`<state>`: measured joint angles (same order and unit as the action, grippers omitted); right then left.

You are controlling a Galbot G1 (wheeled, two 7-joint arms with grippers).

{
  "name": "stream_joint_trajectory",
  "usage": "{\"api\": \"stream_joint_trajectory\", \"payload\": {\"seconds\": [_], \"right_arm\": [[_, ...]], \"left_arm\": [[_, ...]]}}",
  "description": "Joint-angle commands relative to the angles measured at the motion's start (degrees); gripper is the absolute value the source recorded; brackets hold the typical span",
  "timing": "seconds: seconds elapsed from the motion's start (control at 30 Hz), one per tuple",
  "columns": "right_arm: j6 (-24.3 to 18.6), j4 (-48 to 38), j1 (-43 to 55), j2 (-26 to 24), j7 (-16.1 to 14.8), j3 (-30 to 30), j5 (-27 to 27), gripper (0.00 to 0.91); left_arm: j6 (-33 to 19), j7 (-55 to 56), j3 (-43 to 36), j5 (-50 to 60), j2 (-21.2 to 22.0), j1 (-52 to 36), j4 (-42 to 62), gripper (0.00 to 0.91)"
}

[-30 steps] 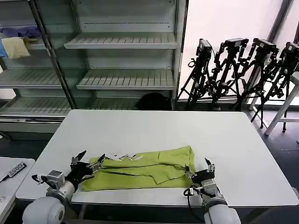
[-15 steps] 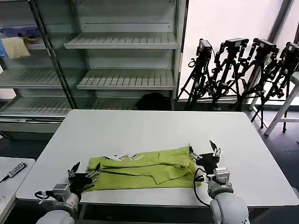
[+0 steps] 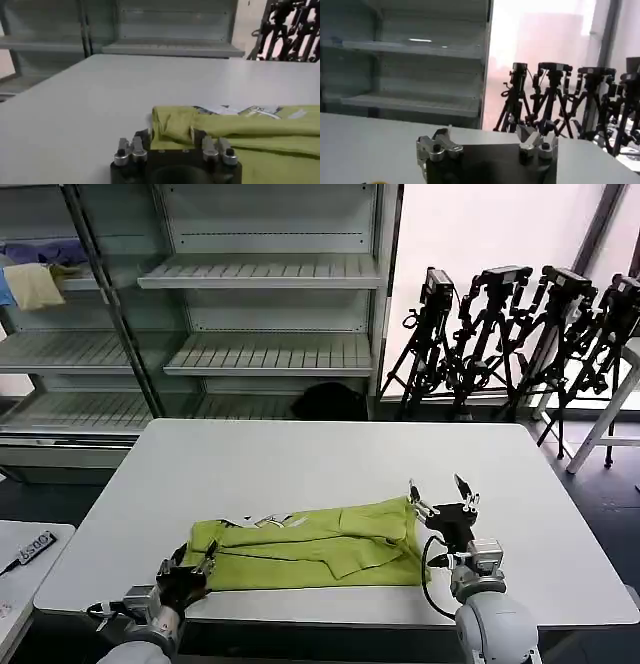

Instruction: Fold and organize the clothes.

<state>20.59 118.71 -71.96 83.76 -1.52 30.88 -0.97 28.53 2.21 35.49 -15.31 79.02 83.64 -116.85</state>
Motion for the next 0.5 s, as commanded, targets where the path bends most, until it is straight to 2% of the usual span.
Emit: {"api": "stream_joint_trajectory", "payload": {"seconds": [0.03,0.27,0.5], "right_arm": [[-0.62,-0.02,0.63,-0.06,0.30,0.31,-1.05,0.907],[-0.54,-0.01,0.80,0.00,0.31,0.29,-0.88,0.907],[-0.51,-0.18,0.94,-0.07,0.37,0.78,-0.83,0.907]], "left_arm": [[1.93,0.53,-0.12,-1.84,0.59,0.26,0.03,0.010],[0.00,0.34,-0.29,-2.17,0.54,-0.24,0.94,0.000],[-5.76,-1.29,0.24,1.97,0.30,-0.48,2.05,0.000]]}}
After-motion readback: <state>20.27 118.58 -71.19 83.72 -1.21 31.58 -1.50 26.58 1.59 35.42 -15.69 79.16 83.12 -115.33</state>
